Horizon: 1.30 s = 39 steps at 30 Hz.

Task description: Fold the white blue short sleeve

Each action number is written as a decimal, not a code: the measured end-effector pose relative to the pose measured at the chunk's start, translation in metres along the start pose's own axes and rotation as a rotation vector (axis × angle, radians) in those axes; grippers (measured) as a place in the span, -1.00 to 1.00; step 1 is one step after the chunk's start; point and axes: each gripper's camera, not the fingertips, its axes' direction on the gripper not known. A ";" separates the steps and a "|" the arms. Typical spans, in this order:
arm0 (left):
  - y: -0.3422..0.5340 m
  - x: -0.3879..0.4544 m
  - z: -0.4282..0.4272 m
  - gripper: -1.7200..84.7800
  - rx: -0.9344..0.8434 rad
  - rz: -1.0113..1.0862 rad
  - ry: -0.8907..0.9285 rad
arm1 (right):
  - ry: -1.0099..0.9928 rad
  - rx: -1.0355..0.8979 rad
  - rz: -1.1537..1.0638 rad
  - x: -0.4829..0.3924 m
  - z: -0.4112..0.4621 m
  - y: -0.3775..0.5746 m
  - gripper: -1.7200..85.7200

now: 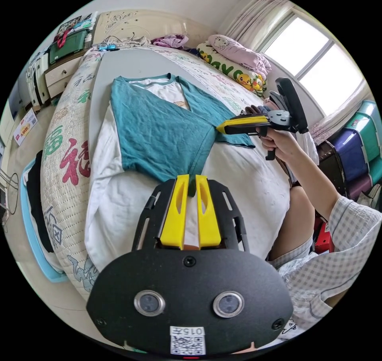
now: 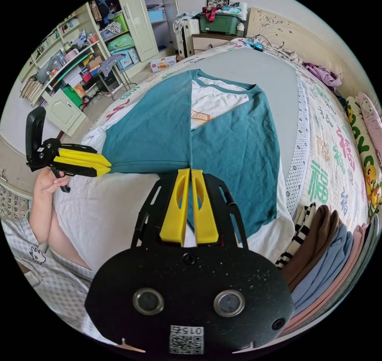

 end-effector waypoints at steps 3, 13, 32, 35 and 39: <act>0.001 -0.012 -0.011 -0.87 0.039 -0.016 0.037 | -0.003 0.025 -0.008 -0.007 -0.013 -0.011 -0.86; -0.079 -0.133 -0.090 -0.76 0.401 -0.272 -0.166 | 0.075 0.207 0.137 0.063 -0.049 -0.093 -0.73; -0.223 -0.171 0.006 -0.95 0.102 -0.230 -0.202 | 0.047 0.062 0.144 0.021 -0.018 -0.180 -0.97; -0.205 -0.145 -0.037 -0.97 0.224 -0.200 -0.173 | 0.028 0.181 0.136 0.001 -0.068 -0.151 -0.98; -0.149 -0.076 -0.119 -0.97 0.364 -0.042 -0.142 | -0.016 0.366 0.050 -0.052 -0.164 -0.073 -0.98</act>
